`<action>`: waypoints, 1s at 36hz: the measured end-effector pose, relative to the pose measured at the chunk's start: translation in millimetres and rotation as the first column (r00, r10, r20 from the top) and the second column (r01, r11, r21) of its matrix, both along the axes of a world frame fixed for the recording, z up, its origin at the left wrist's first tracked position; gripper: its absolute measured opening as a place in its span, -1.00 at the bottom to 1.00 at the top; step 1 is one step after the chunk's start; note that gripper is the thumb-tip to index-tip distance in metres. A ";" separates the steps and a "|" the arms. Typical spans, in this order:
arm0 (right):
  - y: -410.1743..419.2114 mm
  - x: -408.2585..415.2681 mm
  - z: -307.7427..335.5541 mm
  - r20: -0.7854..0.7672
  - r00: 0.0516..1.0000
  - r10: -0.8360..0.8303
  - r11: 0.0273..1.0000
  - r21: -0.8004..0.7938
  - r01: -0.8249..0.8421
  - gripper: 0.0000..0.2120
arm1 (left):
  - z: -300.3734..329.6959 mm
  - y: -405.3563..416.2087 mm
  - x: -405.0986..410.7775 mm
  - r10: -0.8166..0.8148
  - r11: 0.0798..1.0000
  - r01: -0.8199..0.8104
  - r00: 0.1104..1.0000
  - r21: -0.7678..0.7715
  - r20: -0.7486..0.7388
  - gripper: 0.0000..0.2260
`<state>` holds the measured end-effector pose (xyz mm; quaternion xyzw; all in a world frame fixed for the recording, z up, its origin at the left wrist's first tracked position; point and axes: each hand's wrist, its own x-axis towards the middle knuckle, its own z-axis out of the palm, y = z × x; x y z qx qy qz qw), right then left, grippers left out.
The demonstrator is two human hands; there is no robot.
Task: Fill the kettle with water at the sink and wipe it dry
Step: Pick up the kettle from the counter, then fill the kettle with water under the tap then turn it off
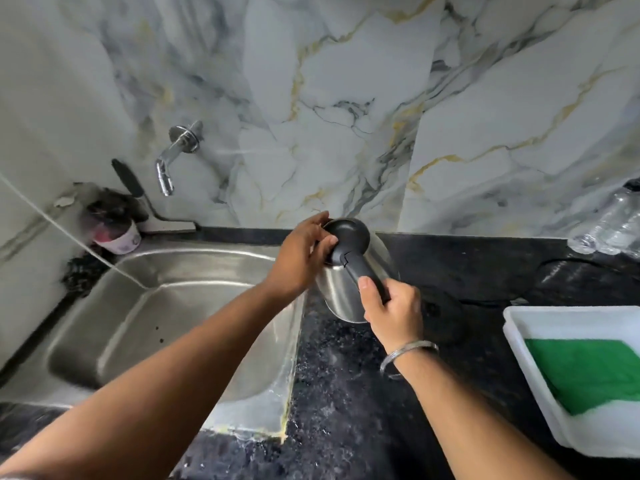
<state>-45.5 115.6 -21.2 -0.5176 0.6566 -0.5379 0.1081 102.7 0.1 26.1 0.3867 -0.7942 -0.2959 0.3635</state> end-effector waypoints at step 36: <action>-188.8 303.4 -102.1 0.210 0.974 -0.086 0.980 0.196 0.044 -0.54 | 16.5 -170.5 336.9 0.342 0.939 -0.343 0.939 0.023 0.034 -0.54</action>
